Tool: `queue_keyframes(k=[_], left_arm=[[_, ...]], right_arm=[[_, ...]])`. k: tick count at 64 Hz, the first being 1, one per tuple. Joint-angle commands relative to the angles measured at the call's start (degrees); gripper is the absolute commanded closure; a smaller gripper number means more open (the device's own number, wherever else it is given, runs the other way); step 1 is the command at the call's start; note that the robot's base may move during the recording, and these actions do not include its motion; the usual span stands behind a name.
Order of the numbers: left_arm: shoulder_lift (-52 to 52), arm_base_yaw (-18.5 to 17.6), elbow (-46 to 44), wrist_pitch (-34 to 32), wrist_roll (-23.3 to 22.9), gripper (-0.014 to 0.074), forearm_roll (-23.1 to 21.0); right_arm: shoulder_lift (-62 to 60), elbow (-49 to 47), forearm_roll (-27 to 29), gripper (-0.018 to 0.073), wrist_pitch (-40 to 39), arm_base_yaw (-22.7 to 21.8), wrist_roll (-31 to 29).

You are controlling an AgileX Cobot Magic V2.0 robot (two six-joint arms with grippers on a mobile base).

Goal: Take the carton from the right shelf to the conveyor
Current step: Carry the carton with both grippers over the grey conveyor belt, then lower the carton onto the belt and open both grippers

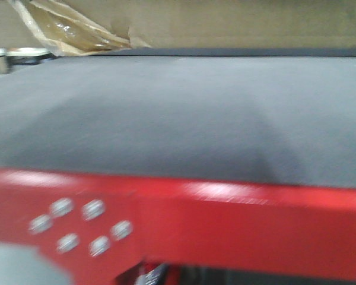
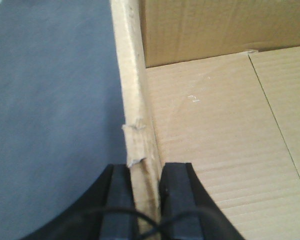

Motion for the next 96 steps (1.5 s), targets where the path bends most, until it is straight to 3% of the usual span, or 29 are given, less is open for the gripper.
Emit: queue_keyframes(k=[1,96], left_arm=[[-0.89,0.79,-0.24,2.24,0.35,0.0607,9.96],[-0.89,0.79,-0.24,2.24,0.35,0.0607,9.96]], right_arm=[[-1.27,-0.32,-5.43,0.0629,-0.97,-0.8,-1.16],[-1.27,-0.32,-5.43,0.0629,-2.2,-0.8,-1.16]])
